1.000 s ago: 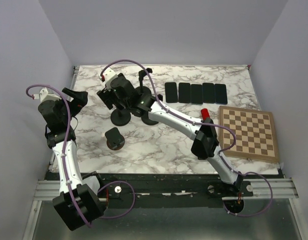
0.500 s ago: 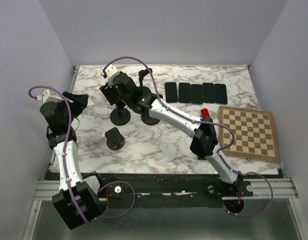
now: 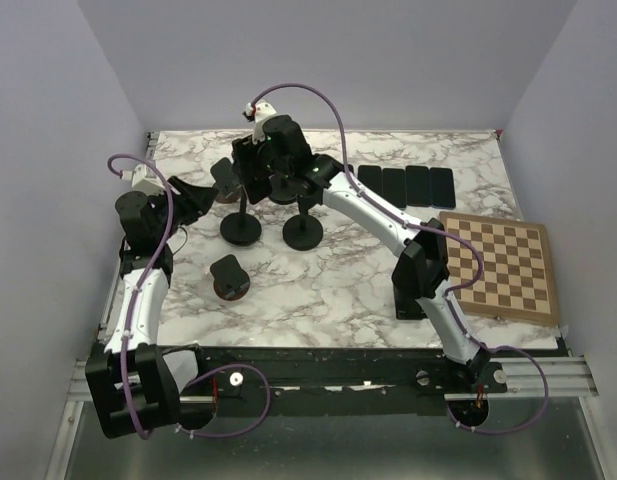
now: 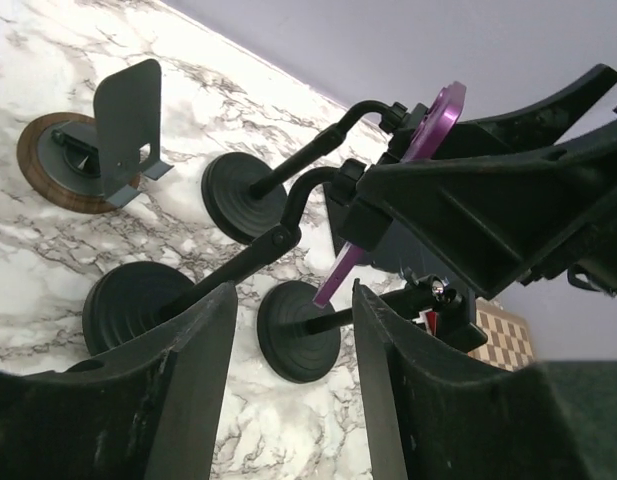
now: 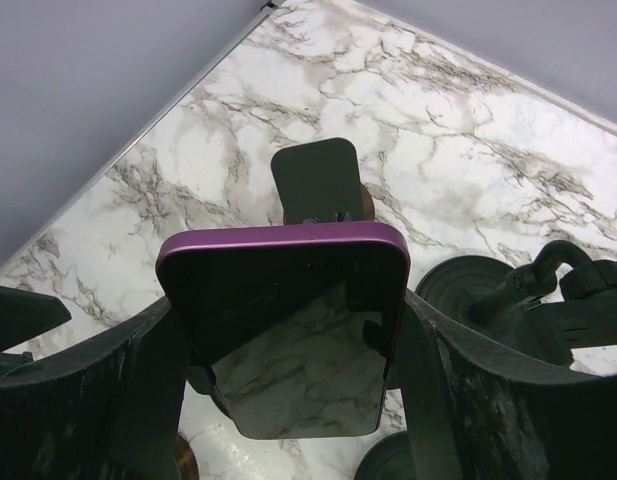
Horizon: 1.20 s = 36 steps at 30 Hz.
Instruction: Remove the phone from the phone stand
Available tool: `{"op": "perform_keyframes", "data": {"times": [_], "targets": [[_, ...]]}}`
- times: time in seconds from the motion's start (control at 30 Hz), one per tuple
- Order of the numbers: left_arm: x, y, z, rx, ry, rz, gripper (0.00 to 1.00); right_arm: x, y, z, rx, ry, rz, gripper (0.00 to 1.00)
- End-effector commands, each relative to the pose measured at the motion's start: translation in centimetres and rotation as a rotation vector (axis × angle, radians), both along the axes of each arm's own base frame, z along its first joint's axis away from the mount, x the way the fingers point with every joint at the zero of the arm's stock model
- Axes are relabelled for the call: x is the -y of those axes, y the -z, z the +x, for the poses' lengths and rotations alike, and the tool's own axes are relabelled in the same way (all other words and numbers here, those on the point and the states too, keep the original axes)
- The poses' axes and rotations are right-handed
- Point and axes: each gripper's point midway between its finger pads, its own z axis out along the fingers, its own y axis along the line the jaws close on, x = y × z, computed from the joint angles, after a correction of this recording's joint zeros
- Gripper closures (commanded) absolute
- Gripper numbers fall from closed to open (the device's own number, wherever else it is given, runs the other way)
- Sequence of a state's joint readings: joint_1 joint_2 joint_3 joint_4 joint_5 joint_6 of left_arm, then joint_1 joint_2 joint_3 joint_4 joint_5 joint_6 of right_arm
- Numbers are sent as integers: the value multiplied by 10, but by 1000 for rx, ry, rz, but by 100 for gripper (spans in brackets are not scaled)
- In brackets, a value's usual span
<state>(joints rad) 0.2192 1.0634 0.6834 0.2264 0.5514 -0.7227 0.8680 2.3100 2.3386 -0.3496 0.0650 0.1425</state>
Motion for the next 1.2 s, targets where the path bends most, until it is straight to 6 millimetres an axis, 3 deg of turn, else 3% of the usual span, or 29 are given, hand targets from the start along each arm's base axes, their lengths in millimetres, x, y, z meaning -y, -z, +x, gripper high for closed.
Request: {"op": "perform_keyframes", "data": {"times": [0.0,0.3,0.43,0.73,0.9,1.17], "targets": [[27,-20,7,106,155,33,41,-2,-19,-22,-104,-81,78,99],[61,-16,9,121,279,82,26,0,-22,-17,-123,-77,106,99],[57,-17,19,114,235,115,45,-1,-25,-19,-127,-80,119,99],[53,-3,35,40,224,131,44,-4,-32,-22,-133,-97,144,99],[53,-8,42,54,227,134,43,-4,-30,-23,-138,-102,140,99],[60,-11,46,71,263,127,64,-3,-30,-22,-130,-101,133,99]]}}
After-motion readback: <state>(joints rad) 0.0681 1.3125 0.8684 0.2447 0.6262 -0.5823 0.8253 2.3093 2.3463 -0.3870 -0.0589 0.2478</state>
